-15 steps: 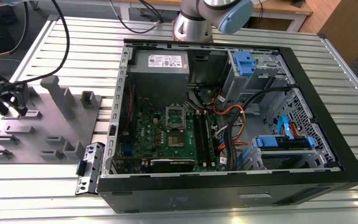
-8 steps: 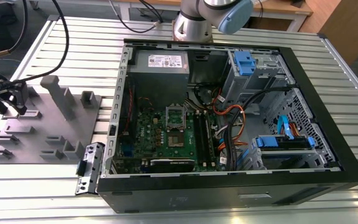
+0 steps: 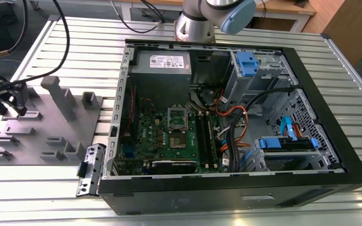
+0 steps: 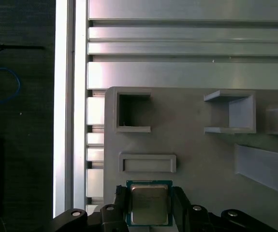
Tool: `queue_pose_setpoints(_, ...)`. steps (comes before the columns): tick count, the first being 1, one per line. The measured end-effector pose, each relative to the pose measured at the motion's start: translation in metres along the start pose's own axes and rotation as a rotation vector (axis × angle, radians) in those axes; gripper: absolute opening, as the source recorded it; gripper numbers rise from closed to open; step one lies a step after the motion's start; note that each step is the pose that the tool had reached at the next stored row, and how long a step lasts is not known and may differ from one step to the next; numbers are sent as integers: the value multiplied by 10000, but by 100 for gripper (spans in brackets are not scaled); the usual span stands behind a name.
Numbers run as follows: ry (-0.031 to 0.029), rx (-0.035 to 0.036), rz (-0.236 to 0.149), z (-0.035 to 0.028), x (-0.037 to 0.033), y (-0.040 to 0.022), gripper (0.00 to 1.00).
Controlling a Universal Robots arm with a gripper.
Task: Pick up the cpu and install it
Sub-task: 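Pick up the cpu and move it towards the insertion slot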
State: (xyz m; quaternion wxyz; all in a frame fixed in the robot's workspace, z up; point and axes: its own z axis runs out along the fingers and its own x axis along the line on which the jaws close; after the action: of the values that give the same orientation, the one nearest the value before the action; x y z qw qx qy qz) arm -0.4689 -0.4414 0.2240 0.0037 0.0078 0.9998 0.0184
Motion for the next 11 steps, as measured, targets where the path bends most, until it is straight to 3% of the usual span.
queue_pose_setpoints(7, -1, -1, 0, -90, 0, 3, 47)
queue_pose_setpoints(11, -1, -1, 0, -173, -1, 6, 47)
